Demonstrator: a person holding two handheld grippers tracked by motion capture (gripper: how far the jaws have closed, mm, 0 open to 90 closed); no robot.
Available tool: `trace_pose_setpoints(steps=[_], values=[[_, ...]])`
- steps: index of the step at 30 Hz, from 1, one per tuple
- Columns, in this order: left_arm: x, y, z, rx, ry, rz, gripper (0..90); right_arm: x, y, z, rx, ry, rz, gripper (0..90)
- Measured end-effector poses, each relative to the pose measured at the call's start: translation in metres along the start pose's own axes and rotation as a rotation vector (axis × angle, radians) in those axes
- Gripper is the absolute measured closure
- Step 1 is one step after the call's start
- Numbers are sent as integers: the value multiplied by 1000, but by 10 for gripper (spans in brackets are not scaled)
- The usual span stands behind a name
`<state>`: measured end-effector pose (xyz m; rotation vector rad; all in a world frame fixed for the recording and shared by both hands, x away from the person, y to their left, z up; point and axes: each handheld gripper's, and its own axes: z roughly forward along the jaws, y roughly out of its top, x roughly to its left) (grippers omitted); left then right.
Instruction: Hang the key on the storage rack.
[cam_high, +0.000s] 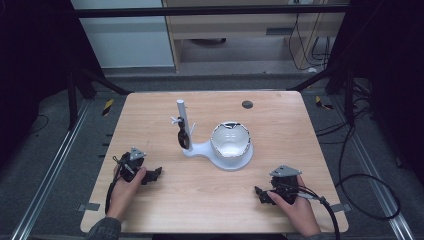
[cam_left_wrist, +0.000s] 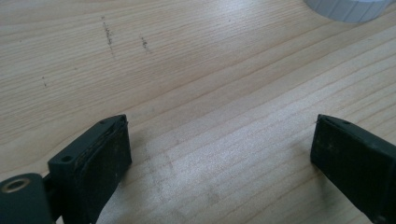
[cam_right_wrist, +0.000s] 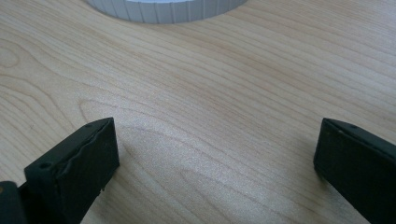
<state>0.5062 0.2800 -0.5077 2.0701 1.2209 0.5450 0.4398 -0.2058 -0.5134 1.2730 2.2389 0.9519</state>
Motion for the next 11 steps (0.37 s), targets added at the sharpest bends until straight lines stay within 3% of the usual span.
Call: trace_pose_setpoints(steps=[5,11], values=[[0,0,0,7,-3,8,25,0,0,0,0,-2,2,5],[1,0,0,15,11,-11,0,0,0,0,0,-2,2,5]])
